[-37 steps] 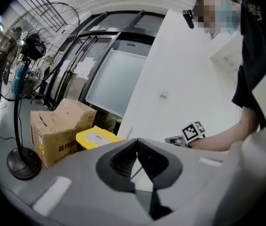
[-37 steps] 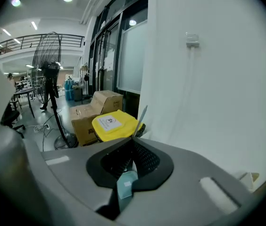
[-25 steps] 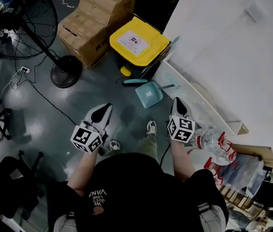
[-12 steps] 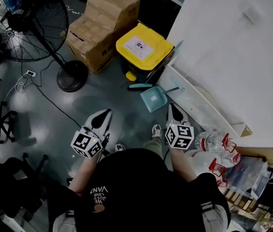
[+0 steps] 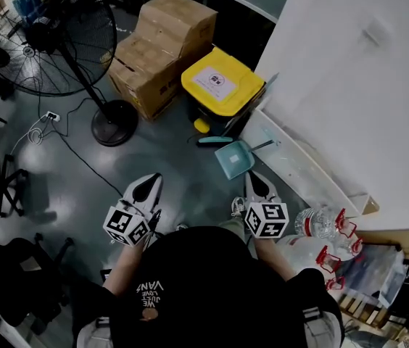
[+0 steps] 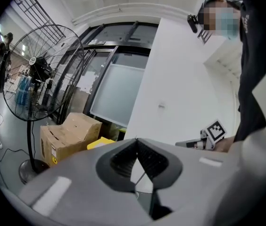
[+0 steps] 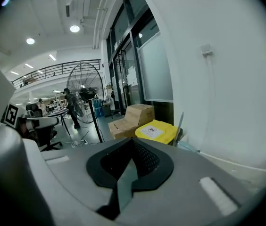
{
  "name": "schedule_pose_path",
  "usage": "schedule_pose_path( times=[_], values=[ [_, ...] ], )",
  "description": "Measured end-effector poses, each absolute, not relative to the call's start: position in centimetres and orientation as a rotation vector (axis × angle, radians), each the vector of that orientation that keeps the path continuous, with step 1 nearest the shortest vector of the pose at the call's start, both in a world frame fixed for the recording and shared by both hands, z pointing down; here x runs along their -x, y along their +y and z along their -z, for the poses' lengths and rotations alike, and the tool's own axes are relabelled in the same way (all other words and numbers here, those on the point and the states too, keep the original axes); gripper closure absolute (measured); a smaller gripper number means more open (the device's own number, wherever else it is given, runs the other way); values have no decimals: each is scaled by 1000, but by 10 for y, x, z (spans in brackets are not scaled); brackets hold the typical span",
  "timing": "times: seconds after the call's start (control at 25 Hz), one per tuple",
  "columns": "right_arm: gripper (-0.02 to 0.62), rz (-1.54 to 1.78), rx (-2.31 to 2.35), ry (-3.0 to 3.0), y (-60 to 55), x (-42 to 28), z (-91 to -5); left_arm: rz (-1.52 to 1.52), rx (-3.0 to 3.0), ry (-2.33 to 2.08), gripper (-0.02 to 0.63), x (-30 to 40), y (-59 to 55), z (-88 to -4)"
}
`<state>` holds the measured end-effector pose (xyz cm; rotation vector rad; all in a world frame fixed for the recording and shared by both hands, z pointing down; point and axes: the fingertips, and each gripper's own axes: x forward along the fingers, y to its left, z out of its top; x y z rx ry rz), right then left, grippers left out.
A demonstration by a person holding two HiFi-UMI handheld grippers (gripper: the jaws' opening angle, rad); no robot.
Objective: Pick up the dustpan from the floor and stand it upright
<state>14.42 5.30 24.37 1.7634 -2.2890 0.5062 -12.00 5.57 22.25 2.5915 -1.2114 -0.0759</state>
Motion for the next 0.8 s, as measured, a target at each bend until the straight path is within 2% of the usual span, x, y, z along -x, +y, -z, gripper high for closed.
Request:
schedule_pose_path(
  times=[0.8],
  values=[
    [594, -471, -1630, -2373, 50, -99, -238, 117, -2519, -1344, 552, 162, 77, -228]
  ],
)
